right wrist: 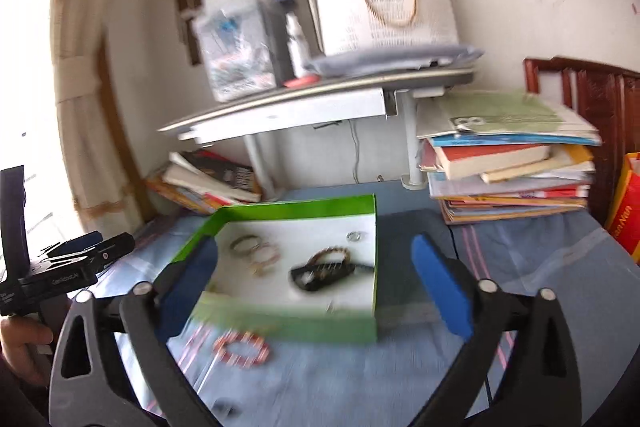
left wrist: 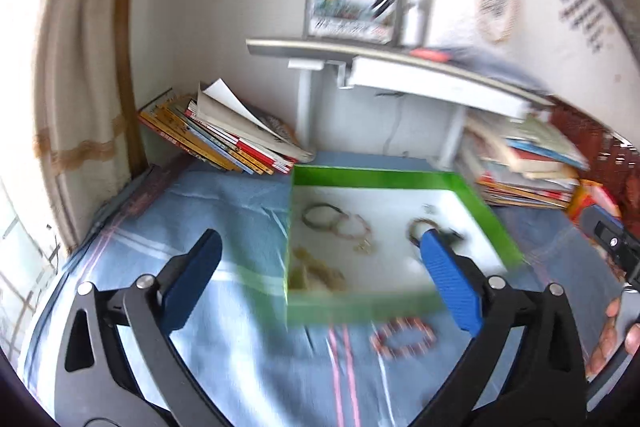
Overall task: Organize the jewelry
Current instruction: 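Withdraw both tools from the box over the remaining jewelry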
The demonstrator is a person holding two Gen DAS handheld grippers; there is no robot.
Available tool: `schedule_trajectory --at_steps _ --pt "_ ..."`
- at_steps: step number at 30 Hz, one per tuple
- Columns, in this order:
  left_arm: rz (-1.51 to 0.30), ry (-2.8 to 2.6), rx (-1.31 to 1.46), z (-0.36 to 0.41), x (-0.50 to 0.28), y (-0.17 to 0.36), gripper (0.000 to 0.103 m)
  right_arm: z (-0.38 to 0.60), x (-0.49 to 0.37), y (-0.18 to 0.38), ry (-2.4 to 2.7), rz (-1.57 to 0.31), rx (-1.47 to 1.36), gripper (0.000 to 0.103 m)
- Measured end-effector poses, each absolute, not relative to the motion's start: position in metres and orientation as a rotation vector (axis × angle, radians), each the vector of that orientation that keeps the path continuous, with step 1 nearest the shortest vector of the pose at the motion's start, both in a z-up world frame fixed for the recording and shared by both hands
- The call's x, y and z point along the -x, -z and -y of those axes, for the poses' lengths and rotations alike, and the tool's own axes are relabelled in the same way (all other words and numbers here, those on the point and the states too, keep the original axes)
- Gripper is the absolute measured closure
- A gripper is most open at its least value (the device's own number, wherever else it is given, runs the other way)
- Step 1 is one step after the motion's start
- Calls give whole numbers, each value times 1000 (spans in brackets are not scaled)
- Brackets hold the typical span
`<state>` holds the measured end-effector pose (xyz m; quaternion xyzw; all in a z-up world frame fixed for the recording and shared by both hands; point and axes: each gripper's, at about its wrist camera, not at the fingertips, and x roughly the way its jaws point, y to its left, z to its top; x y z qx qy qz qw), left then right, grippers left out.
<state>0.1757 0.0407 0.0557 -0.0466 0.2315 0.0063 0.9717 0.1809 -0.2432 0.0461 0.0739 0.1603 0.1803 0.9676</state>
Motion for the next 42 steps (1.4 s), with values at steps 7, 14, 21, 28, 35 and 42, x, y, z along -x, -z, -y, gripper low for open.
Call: schedule_trajectory --at_steps 7,14,21,28,35,42 --pt "-467 9 86 -25 -68 -22 4 234 -70 -13 -350 -315 -114 4" --pt "-473 14 100 -13 -7 1 4 224 -6 11 -365 -331 -68 4" --pt "-490 38 82 4 21 11 4 226 23 23 -389 -341 -73 4" --pt "-490 62 72 11 30 10 4 235 35 22 -370 -322 -83 4" --pt "-496 74 76 12 31 9 4 237 34 20 -364 -321 -91 4" --pt "-500 73 88 9 29 11 4 235 30 25 -360 -341 -87 4"
